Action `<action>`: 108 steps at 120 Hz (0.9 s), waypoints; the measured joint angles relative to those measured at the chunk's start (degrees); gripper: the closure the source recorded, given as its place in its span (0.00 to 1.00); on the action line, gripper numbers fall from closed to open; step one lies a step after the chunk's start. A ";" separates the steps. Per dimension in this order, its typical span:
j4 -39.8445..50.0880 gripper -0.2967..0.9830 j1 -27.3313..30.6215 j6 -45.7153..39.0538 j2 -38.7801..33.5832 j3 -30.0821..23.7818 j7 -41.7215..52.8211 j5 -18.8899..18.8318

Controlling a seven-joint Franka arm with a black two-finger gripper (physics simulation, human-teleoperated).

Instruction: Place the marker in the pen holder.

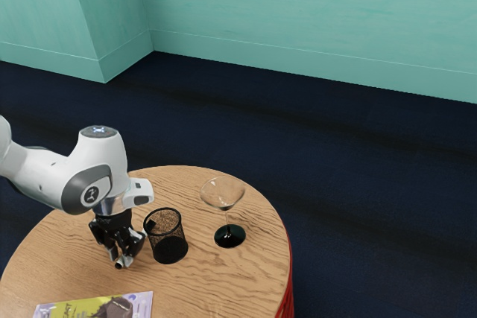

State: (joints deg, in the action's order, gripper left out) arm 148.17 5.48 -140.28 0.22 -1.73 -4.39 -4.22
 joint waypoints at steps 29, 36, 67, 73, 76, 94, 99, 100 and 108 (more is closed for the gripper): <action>0.03 0.79 -0.08 -0.15 0.14 0.34 -1.32 -0.28; 0.03 0.81 -0.35 -0.18 0.07 0.64 -1.81 -0.54; -4.40 0.85 -0.29 10.40 -13.58 -0.08 -3.96 -0.79; -7.48 0.85 -0.41 15.10 -15.46 -0.10 -4.36 -0.41; -8.89 0.85 -0.43 17.51 -16.12 -0.13 -4.61 -0.26; -17.59 0.85 -1.25 33.24 -17.78 -2.31 -6.62 0.28; -19.30 0.85 -1.64 37.13 -17.87 -2.96 -7.15 0.37; -19.61 0.85 -1.72 37.88 -17.88 -3.05 -7.26 0.39; -22.84 0.84 -3.55 44.07 -17.92 -3.44 -8.16 0.60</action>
State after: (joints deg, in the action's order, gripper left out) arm 125.33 1.94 -96.21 -17.70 -5.17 -12.55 -3.62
